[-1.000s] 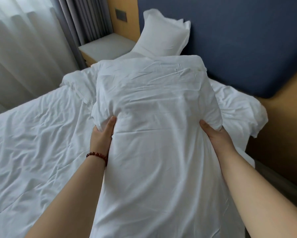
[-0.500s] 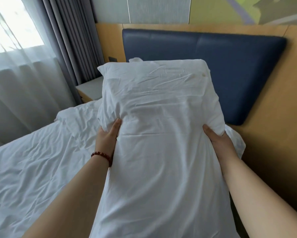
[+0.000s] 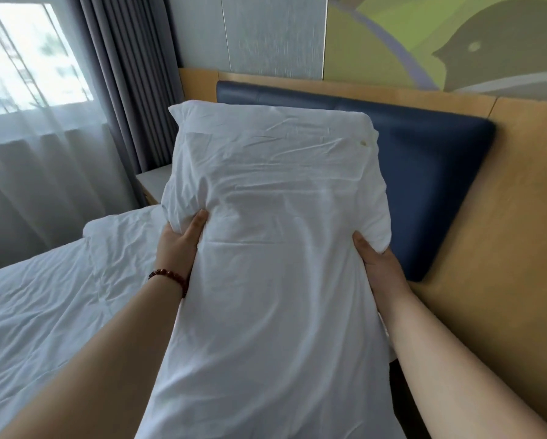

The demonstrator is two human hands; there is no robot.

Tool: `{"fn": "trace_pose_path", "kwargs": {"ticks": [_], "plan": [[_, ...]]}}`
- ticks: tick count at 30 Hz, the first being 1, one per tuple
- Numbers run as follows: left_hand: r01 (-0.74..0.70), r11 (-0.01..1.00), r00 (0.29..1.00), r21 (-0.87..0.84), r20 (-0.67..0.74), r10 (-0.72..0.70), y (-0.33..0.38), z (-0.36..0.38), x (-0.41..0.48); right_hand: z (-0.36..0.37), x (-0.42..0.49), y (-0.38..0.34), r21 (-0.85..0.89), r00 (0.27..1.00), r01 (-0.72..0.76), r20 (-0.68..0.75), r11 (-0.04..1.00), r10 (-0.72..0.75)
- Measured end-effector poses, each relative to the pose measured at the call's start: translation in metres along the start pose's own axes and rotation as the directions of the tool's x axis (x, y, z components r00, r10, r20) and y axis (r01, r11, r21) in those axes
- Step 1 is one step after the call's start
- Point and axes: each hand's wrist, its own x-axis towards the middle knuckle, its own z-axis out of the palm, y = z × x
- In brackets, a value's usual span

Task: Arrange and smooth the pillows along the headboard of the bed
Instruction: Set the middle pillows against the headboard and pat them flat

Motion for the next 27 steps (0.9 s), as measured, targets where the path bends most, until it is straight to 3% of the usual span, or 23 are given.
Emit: {"fn": "trace_pose_path", "kwargs": {"ticks": [12, 18, 23, 27], "plan": [[-0.078, 0.997, 0.989, 0.029, -0.122, 0.081, 0.010, 0.063, 0.118, 0.036, 0.155, -0.003, 0.130, 0.995, -0.037, 0.095, 0.991, 0.024], [0.029, 0.998, 0.990, 0.064, -0.137, -0.020, -0.055, 0.076, 0.130, 0.038, 0.203, 0.068, 0.098, 0.972, -0.225, 0.099, 0.970, 0.215], [0.080, 0.992, 0.983, 0.097, -0.171, -0.062, -0.085, 0.082, 0.119, 0.029, 0.224, 0.111, 0.039, 0.902, -0.426, 0.095, 0.904, 0.421], [0.071, 0.989, 0.973, 0.129, -0.225, -0.040, -0.081, 0.091, 0.115, 0.025, 0.242, 0.113, -0.035, 0.891, -0.447, 0.074, 0.894, 0.449]]}}
